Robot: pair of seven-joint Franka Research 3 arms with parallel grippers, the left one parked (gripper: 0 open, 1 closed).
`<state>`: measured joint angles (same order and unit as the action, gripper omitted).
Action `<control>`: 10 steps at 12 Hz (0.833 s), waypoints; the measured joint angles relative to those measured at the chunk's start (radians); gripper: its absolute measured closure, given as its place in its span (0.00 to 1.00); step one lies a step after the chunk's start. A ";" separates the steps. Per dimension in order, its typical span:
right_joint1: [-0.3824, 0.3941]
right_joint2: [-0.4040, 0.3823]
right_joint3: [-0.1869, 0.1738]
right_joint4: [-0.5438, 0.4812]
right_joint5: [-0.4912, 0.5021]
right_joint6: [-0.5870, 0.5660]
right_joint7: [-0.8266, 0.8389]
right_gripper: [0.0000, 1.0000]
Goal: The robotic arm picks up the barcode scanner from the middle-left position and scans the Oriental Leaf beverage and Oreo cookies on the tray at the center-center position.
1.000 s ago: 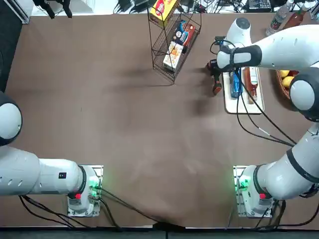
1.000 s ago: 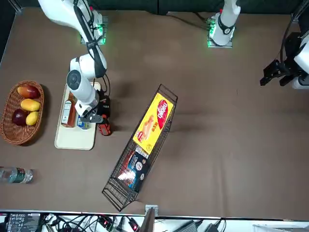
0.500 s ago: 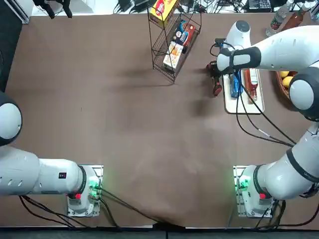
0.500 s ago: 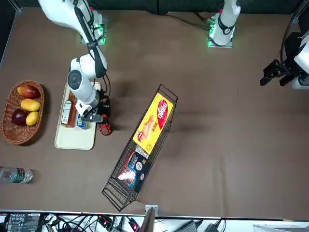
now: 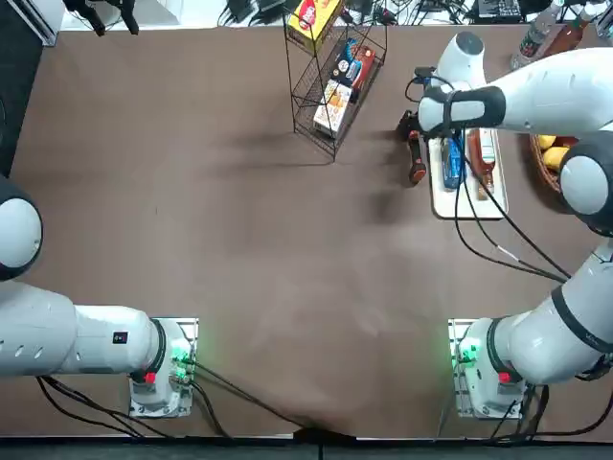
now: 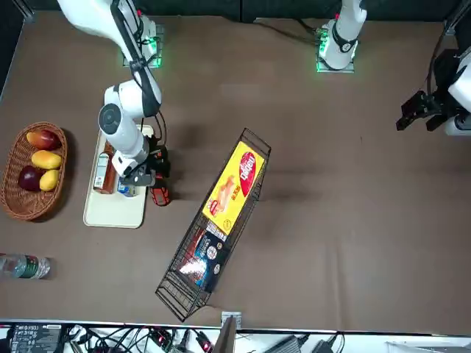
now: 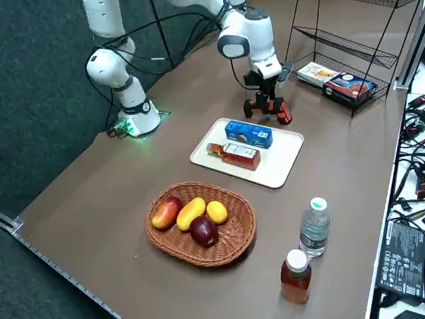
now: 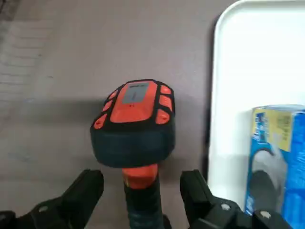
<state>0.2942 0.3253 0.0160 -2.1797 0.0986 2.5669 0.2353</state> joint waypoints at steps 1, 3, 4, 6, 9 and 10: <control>-0.002 -0.018 -0.005 0.017 0.000 -0.053 0.000 0.00; -0.004 -0.062 -0.022 0.074 0.000 -0.194 0.001 0.00; -0.005 -0.084 -0.036 0.115 -0.001 -0.268 0.001 0.00; -0.008 -0.124 -0.065 0.215 -0.017 -0.414 0.001 0.00; -0.024 -0.174 -0.097 0.403 -0.063 -0.652 -0.006 0.00; -0.035 -0.183 -0.101 0.449 -0.067 -0.710 -0.023 0.00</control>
<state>0.2593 0.1426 -0.0848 -1.7310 0.0321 1.8570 0.2121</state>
